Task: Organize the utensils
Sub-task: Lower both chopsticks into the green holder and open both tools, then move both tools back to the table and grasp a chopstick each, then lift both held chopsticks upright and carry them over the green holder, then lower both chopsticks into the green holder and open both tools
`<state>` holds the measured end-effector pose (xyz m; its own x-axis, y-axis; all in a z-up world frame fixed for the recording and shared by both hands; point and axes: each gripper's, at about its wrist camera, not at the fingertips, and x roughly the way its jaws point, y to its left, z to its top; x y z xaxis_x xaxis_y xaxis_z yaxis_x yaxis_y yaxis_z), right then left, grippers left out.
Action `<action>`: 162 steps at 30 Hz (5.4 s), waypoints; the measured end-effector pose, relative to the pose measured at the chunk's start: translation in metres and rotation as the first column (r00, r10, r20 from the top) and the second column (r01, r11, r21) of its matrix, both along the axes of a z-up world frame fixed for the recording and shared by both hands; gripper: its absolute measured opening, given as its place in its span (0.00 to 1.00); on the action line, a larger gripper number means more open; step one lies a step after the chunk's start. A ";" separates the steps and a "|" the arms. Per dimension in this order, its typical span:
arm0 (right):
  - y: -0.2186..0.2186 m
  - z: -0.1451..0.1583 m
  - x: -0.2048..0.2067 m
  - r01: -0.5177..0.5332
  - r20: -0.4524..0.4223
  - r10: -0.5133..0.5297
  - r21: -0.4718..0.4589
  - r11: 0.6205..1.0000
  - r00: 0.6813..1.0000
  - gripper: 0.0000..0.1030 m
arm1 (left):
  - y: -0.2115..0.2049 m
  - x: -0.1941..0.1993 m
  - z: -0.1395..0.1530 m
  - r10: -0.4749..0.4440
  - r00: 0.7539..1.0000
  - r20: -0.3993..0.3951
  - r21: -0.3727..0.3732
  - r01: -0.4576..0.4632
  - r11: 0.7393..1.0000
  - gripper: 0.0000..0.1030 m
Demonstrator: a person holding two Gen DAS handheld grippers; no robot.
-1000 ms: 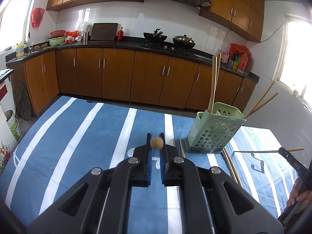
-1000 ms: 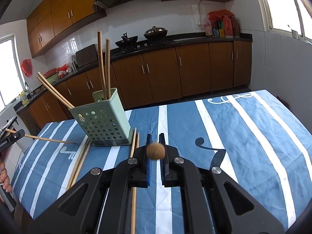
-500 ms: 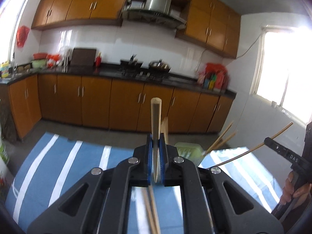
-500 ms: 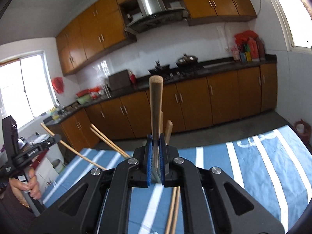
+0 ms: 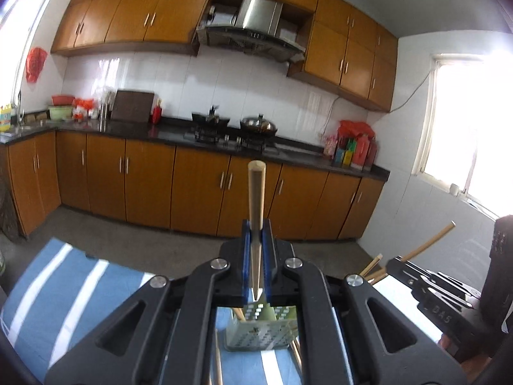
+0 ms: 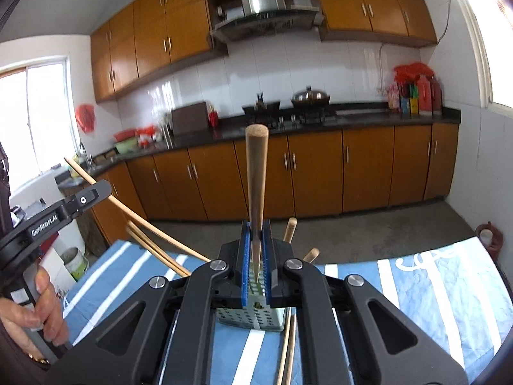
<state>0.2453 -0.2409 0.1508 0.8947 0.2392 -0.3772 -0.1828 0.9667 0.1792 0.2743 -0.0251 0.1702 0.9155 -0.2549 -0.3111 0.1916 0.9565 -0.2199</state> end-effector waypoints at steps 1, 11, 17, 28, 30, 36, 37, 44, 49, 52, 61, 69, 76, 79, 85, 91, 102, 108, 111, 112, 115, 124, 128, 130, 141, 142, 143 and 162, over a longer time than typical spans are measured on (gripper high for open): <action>0.001 -0.006 0.006 -0.002 -0.021 0.002 0.001 1.000 1.000 0.07 | 0.000 0.003 -0.004 -0.001 1.000 -0.010 0.000 0.001 1.000 0.08; 0.011 -0.024 0.031 -0.008 -0.084 0.006 -0.022 1.000 0.996 0.07 | -0.004 0.029 -0.039 -0.014 0.996 -0.091 0.013 0.016 1.000 0.08; 0.012 -0.023 0.028 0.012 -0.074 -0.014 -0.028 1.000 0.997 0.08 | -0.003 0.033 -0.043 -0.016 0.995 -0.103 0.010 0.017 1.000 0.08; -0.018 0.005 -0.012 0.077 0.033 -0.077 0.023 0.997 0.996 0.35 | 0.010 0.000 -0.018 -0.002 0.999 -0.032 -0.027 0.001 1.000 0.22; -0.028 0.008 -0.022 0.093 0.042 -0.095 0.037 0.995 0.995 0.37 | 0.021 -0.015 -0.013 0.009 1.000 -0.013 -0.038 -0.010 0.999 0.23; -0.075 -0.016 -0.051 0.194 -0.019 -0.193 0.048 0.980 0.981 0.38 | 0.056 -0.054 -0.021 0.058 0.998 -0.011 -0.034 -0.058 0.998 0.28; -0.080 -0.023 -0.052 0.207 -0.040 -0.206 0.046 0.977 0.978 0.38 | 0.062 -0.058 -0.027 0.069 0.997 -0.022 -0.028 -0.070 0.997 0.28; -0.097 -0.117 -0.049 0.229 -0.285 -0.208 0.043 0.972 0.936 0.33 | 0.093 -0.063 -0.102 0.129 0.971 -0.203 0.050 -0.122 0.991 0.28; -0.052 -0.179 -0.038 0.115 -0.422 -0.084 0.048 0.992 0.903 0.19 | 0.089 -0.059 -0.158 0.111 0.934 -0.338 0.076 -0.090 0.993 0.28; -0.028 -0.206 -0.033 0.066 -0.466 -0.043 0.033 0.997 0.884 0.17 | 0.083 -0.058 -0.180 0.093 0.917 -0.388 0.079 -0.067 0.995 0.28; -0.003 -0.231 -0.022 0.018 -0.505 -0.024 -0.017 1.000 0.863 0.16 | 0.074 -0.059 -0.208 0.051 0.890 -0.453 0.070 -0.022 0.997 0.28; -0.008 -0.231 -0.026 0.060 -0.473 -0.102 -0.103 0.993 0.875 0.07 | 0.058 -0.052 -0.221 0.008 0.874 -0.486 0.058 0.023 0.998 0.28; -0.048 -0.231 -0.024 0.213 -0.480 -0.226 -0.082 0.974 0.848 0.07 | 0.037 -0.046 -0.234 -0.033 0.859 -0.511 0.065 0.076 0.995 0.23; -0.048 -0.231 -0.026 0.203 -0.473 -0.226 -0.101 0.974 0.851 0.07 | 0.026 -0.043 -0.239 -0.040 0.854 -0.519 0.085 0.098 0.992 0.19; -0.050 -0.232 -0.025 0.195 -0.473 -0.219 -0.100 0.976 0.853 0.07 | 0.010 -0.035 -0.252 -0.011 0.839 -0.545 0.145 0.107 0.984 0.11; -0.047 -0.231 -0.022 0.188 -0.469 -0.217 -0.110 0.976 0.856 0.07 | 0.013 -0.032 -0.253 0.037 0.845 -0.534 0.189 0.077 0.979 0.07; -0.047 -0.232 -0.009 0.168 -0.443 -0.204 -0.119 0.979 0.873 0.07 | 0.082 -0.002 -0.251 0.171 0.833 -0.527 0.206 -0.070 0.976 0.08; -0.049 -0.233 -0.011 0.163 -0.434 -0.201 -0.124 0.979 0.878 0.08 | 0.083 -0.005 -0.253 0.179 0.848 -0.498 0.230 -0.070 0.971 0.09; -0.047 -0.234 -0.013 0.164 -0.425 -0.206 -0.134 0.977 0.881 0.08 | 0.084 -0.005 -0.253 0.171 0.850 -0.498 0.214 -0.070 0.974 0.09; -0.046 -0.233 -0.013 0.164 -0.425 -0.207 -0.137 0.977 0.881 0.08 | 0.084 -0.005 -0.253 0.169 0.850 -0.499 0.211 -0.070 0.975 0.09; -0.046 -0.234 -0.014 0.164 -0.425 -0.204 -0.130 0.978 0.882 0.08 | 0.084 -0.005 -0.253 0.170 0.850 -0.499 0.212 -0.070 0.975 0.09; -0.047 -0.234 -0.014 0.163 -0.426 -0.203 -0.128 0.978 0.882 0.08 | 0.085 -0.005 -0.253 0.170 0.850 -0.499 0.213 -0.070 0.975 0.09; -0.047 -0.234 -0.014 0.162 -0.425 -0.204 -0.133 0.978 0.882 0.08 | 0.085 -0.005 -0.253 0.169 0.850 -0.499 0.212 -0.069 0.975 0.09; -0.046 -0.234 -0.016 0.157 -0.424 -0.203 -0.141 0.977 0.882 0.08 | 0.082 -0.007 -0.253 0.172 0.850 -0.497 0.227 -0.063 0.972 0.09; -0.048 -0.233 -0.019 0.151 -0.427 -0.199 -0.146 0.978 0.882 0.07 | 0.077 -0.025 -0.252 0.168 0.852 -0.497 0.256 -0.041 0.966 0.08; -0.048 -0.232 -0.020 0.150 -0.433 -0.197 -0.140 0.979 0.880 0.07 | 0.077 -0.025 -0.252 0.166 0.850 -0.500 0.261 -0.036 0.965 0.08; -0.049 -0.230 -0.021 0.150 -0.435 -0.192 -0.129 0.980 0.880 0.07 | 0.077 -0.025 -0.251 0.162 0.846 -0.508 0.259 -0.029 0.965 0.08; -0.066 -0.157 -0.050 0.186 -0.266 -0.183 -0.014 0.982 0.946 0.07 | 0.087 -0.048 -0.160 0.132 0.931 -0.340 0.172 -0.077 0.982 0.08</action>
